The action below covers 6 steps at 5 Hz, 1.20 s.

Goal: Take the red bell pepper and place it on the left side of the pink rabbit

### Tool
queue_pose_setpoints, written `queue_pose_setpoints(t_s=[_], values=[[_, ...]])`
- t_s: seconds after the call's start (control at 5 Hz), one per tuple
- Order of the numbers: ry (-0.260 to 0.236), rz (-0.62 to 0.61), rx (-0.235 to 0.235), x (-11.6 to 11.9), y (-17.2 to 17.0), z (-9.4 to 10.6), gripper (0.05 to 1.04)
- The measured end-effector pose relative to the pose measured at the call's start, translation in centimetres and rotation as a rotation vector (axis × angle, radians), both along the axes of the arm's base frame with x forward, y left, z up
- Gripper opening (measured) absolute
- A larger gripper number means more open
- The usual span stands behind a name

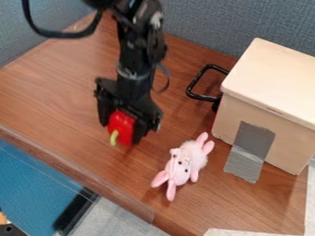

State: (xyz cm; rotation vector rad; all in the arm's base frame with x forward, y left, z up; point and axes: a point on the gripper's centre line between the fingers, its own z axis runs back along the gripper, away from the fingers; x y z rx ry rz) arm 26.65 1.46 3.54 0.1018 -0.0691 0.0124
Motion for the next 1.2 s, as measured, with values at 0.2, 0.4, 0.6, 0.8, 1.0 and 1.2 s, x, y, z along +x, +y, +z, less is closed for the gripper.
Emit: queue_pose_setpoints(t_s=[0.2, 0.4, 0.6, 0.8, 1.0, 1.2], values=[[0.027, -0.043, -0.002, -1.3, -1.0, -1.0, 0.861], [0.028, -0.059, -0.004, -1.6, -1.2, -1.3, 0.861], [0.027, -0.053, -0.008, -1.6, -1.3, -1.3, 0.901], [0.043, -0.054, -0.017, -1.8, -1.4, -1.3, 1.015], [0.015, -0.049, -0.032, -2.2, -1.6, 1.0, 1.009], [-0.02, -0.03, -0.058, -2.8, -1.4, 3.8, 1.003]])
